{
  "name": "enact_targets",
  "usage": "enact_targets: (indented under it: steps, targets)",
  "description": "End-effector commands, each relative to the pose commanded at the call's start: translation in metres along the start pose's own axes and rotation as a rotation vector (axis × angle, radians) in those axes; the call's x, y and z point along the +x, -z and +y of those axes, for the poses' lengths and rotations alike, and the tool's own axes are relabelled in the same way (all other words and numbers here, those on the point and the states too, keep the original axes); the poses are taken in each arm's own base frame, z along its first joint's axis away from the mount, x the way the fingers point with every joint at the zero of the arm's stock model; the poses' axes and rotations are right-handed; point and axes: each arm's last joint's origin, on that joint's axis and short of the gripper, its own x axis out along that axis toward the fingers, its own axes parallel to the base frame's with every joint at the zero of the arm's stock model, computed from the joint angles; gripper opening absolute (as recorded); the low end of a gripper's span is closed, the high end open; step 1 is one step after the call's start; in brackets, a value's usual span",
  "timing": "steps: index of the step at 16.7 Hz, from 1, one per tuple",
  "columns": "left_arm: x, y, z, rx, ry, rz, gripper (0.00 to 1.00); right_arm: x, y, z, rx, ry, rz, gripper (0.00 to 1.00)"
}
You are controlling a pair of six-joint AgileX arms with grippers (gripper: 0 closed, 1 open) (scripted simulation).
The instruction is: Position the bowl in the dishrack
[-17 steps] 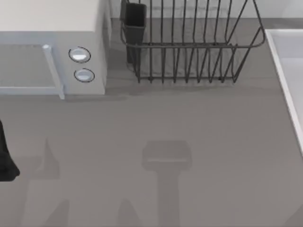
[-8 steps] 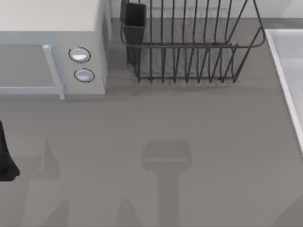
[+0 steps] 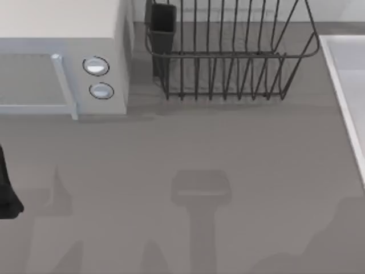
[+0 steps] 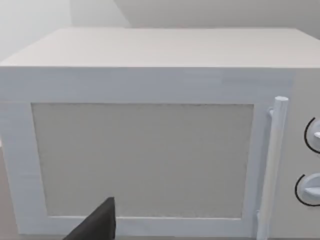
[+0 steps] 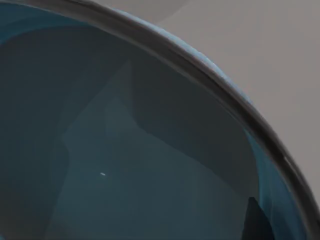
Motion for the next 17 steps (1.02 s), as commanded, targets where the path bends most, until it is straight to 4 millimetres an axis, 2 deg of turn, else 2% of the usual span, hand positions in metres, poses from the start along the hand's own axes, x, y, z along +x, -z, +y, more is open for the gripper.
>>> enact_targets:
  steps: [2,4,9,11,14,17]
  targets:
    - [0.000,0.000,0.000,0.000,0.000,0.000,1.00,-0.026,0.007,0.006,-0.001,0.011,-0.016,0.00]
    - [0.000,0.000,0.000,0.000,0.000,0.000,1.00,-0.039,0.012,0.010,-0.001,0.020,-0.029,0.00]
    - [0.000,0.000,0.000,0.000,0.000,0.000,1.00,-0.039,0.011,0.010,-0.001,0.019,-0.028,0.00]
    - [0.000,0.000,0.000,0.000,0.000,0.000,1.00,-0.041,0.005,0.015,-0.016,0.058,-0.043,0.00]
    - [0.000,0.000,0.000,0.000,0.000,0.000,1.00,-0.044,-0.019,0.039,-0.080,0.197,-0.113,0.00]
    - [0.000,0.000,0.000,0.000,0.000,0.000,1.00,-0.050,-0.054,0.090,-0.177,0.375,-0.267,0.00]
